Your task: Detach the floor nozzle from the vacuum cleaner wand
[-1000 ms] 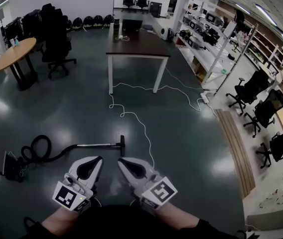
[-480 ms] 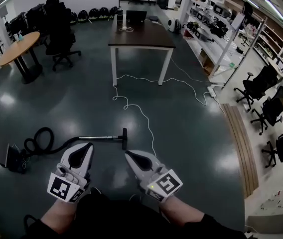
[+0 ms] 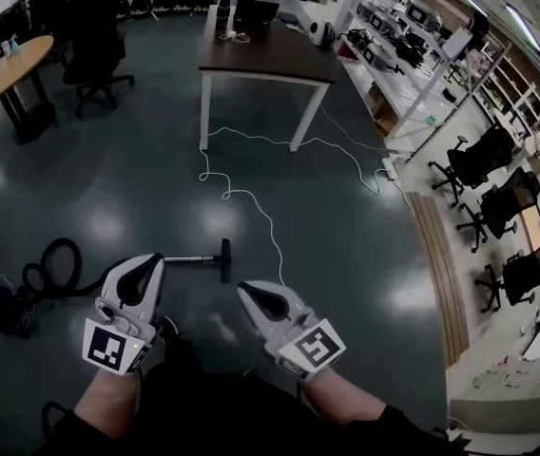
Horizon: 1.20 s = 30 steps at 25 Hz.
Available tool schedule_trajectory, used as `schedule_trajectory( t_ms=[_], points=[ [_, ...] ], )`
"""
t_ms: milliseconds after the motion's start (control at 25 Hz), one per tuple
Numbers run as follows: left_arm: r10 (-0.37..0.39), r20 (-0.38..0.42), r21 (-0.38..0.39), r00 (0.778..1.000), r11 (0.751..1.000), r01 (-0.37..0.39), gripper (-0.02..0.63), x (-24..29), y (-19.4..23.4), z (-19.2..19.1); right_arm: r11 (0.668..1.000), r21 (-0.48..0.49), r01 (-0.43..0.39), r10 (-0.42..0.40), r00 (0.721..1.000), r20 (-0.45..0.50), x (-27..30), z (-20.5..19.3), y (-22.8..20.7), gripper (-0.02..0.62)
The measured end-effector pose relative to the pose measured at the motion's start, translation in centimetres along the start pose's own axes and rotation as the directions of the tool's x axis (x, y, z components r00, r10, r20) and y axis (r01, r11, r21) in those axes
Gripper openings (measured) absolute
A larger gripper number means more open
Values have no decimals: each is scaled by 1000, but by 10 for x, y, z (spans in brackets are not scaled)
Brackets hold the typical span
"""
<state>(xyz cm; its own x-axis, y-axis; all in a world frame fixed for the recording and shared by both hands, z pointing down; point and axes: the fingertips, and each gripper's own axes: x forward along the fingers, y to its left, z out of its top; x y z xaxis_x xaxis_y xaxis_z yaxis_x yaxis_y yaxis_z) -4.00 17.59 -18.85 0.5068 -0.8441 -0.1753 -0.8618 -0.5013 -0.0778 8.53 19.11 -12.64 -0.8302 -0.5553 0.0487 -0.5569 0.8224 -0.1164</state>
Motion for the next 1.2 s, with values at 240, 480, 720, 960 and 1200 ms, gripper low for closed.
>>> schedule_trajectory(
  t_ms=[240, 480, 720, 960, 1200],
  points=[
    [-41, -38, -25, 998, 999, 40, 3, 22, 103, -57, 995, 11, 99, -98, 992, -77, 89, -25, -22, -2],
    [-60, -116, -41, 991, 998, 55, 3, 44, 161, -122, 981, 34, 191, -187, 977, -107, 136, -42, -64, -2],
    [-74, -187, -37, 980, 997, 68, 3, 82, 170, -176, 976, 84, 201, -187, 971, -150, 156, -92, -111, 0],
    [-71, -264, -32, 962, 997, 64, 3, 103, 152, -251, 979, 124, 162, -138, 974, -182, 164, -155, -162, 0],
    [-81, -328, -38, 941, 997, 72, 15, 123, 147, -343, 978, 140, 152, -120, 970, -213, 182, -234, -210, 0]
  ],
)
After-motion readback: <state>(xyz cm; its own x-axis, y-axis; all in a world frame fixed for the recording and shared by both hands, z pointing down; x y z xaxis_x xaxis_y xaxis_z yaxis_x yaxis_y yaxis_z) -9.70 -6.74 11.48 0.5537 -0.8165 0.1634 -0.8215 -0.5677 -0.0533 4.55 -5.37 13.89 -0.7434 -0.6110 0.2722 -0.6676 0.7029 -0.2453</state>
